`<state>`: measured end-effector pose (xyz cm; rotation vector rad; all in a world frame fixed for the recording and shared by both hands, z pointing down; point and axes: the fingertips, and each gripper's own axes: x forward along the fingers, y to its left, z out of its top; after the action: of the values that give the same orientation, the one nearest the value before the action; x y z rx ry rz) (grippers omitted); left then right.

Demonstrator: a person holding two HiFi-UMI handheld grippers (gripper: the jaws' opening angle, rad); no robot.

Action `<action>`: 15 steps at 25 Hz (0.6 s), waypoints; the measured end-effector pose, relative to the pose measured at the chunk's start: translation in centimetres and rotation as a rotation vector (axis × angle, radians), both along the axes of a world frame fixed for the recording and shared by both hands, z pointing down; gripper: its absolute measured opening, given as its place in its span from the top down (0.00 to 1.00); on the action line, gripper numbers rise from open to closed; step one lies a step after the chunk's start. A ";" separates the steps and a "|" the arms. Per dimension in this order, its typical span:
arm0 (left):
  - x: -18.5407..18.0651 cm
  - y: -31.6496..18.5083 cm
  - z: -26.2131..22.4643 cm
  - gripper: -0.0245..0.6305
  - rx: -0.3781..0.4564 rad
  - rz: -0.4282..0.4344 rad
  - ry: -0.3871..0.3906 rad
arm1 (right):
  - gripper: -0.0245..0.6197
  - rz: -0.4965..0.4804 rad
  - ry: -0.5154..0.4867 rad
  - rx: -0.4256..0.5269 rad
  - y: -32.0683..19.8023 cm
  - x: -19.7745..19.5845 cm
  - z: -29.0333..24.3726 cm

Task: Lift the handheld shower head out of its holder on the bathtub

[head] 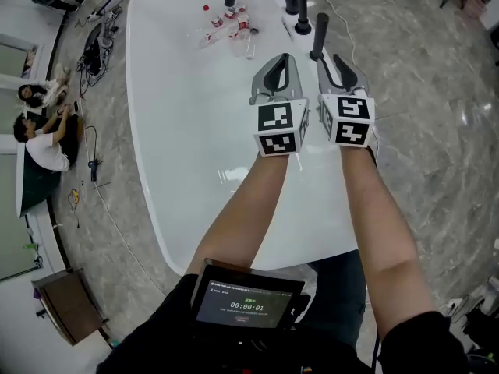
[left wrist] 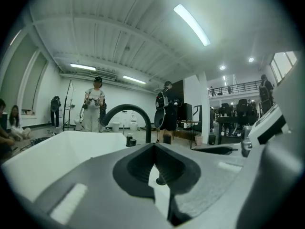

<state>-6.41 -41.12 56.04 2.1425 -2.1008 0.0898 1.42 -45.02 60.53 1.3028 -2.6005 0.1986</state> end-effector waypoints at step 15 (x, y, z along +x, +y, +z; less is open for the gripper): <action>-2.4 -4.0 8.7 0.96 -0.016 -0.045 -0.007 | 0.64 -0.032 0.006 -0.017 -9.6 -3.7 9.6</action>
<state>-8.79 -45.15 64.70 2.0876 -2.1430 0.1089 -2.31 -54.58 70.13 1.2534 -2.6071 0.2104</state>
